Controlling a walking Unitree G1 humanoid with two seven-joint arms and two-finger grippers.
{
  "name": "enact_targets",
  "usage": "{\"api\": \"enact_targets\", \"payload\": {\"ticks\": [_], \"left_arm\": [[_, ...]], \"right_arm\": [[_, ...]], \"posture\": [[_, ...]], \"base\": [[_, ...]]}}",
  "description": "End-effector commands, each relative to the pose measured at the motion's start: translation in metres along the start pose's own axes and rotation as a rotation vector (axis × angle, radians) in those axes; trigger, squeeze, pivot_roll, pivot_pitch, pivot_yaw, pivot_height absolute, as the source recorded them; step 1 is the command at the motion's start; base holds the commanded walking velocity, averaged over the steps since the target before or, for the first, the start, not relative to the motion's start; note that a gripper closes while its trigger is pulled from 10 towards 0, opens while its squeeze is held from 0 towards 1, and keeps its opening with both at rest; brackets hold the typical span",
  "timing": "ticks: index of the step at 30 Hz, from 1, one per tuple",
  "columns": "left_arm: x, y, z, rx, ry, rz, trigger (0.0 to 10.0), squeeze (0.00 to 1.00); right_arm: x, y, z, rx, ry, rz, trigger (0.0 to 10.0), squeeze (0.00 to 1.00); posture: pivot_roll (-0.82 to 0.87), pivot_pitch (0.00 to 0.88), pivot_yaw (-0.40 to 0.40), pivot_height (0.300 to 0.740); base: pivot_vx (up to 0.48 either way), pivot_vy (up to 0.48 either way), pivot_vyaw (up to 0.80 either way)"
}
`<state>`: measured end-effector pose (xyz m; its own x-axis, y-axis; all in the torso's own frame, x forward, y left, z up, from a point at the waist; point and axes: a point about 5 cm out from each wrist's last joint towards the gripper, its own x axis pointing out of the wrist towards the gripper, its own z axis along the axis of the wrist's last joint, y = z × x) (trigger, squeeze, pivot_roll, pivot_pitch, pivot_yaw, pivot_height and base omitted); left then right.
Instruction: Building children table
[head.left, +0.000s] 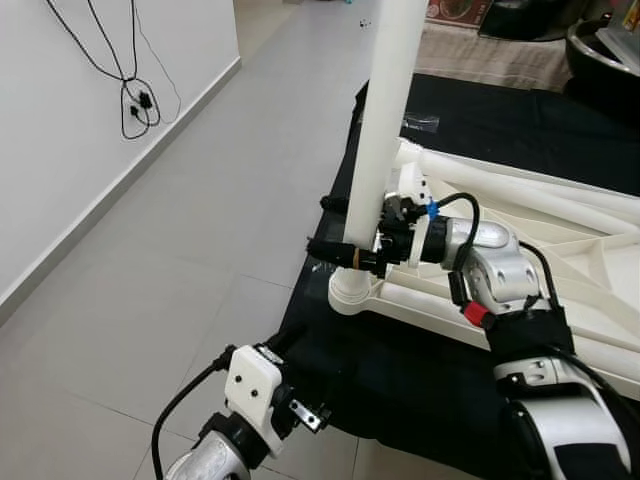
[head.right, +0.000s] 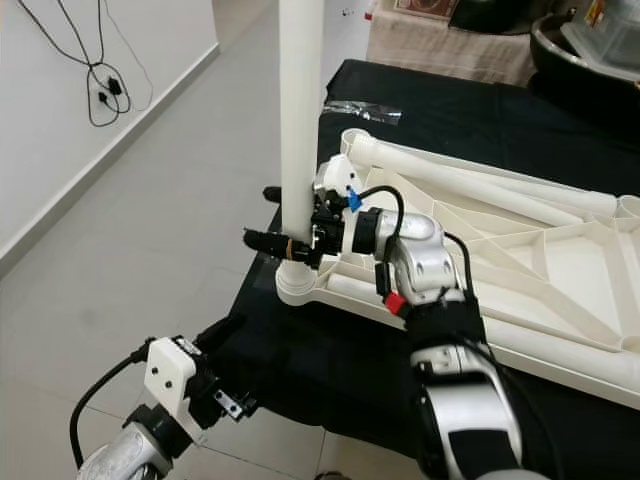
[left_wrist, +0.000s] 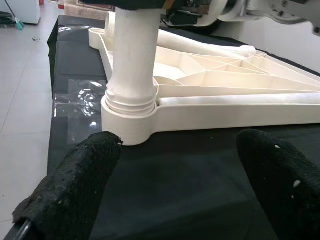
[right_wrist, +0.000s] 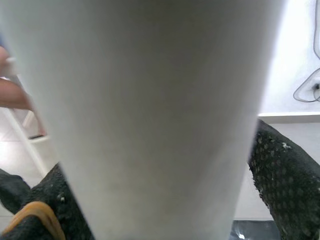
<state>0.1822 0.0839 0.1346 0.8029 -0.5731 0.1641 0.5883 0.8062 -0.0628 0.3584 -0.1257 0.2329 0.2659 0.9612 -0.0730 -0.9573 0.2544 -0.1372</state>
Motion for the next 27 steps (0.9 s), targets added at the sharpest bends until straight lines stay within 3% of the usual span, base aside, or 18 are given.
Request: {"api": "enact_targets", "payload": {"ticks": [1,3,5,12,13,18,22,25,27], "left_arm": [[-0.003,-0.003,-0.001,0.000,0.013,-0.005,10.0,0.00],[-0.004,-0.005,0.000,0.000,0.017,-0.003,10.0,0.00],[-0.010,-0.010,0.002,-0.001,0.025,0.005,10.0,0.00],[-0.013,-0.013,0.005,-0.005,0.032,0.007,10.0,0.00],[-0.014,-0.013,0.005,-0.005,0.034,0.007,10.0,0.00],[-0.015,-0.012,0.006,-0.006,0.039,0.004,10.0,0.00],[-0.015,-0.009,0.007,-0.005,0.047,0.004,10.0,0.00],[-0.015,-0.006,0.006,-0.002,0.051,0.000,10.0,0.00],[-0.017,-0.003,0.005,0.000,0.053,0.003,10.0,0.00]], "right_arm": [[0.010,0.003,0.001,-0.001,-0.001,0.065,10.0,0.00],[0.015,0.002,0.007,0.010,-0.022,0.108,10.0,0.00],[0.022,0.000,0.018,0.040,-0.061,0.231,10.0,0.00],[0.020,-0.007,0.021,0.057,-0.073,0.256,10.0,0.00],[0.019,-0.008,0.020,0.065,-0.082,0.251,0.0,0.00],[0.010,-0.007,0.007,0.090,-0.092,0.251,0.0,0.00],[-0.005,-0.008,-0.009,0.101,-0.120,0.172,0.0,0.00],[-0.022,0.002,-0.026,0.069,-0.118,0.065,0.0,0.00],[-0.032,0.020,-0.046,0.137,-0.120,-0.059,0.0,0.00]], "posture": [[0.13,0.204,-0.056,0.740],[0.15,0.216,-0.056,0.740],[0.18,0.238,-0.052,0.740],[0.20,0.255,-0.049,0.740],[0.20,0.257,-0.048,0.740],[0.19,0.261,-0.033,0.740],[0.17,0.249,-0.017,0.740],[0.16,0.232,-0.009,0.740],[0.14,0.223,-0.008,0.740]], "base": [[0.000,0.000,0.00],[0.000,0.000,0.00],[0.000,0.000,0.00],[0.000,0.000,0.00],[0.000,0.000,0.00],[0.000,0.000,0.00],[0.000,0.000,0.00],[0.000,0.000,0.00],[0.000,0.000,0.00]]}}
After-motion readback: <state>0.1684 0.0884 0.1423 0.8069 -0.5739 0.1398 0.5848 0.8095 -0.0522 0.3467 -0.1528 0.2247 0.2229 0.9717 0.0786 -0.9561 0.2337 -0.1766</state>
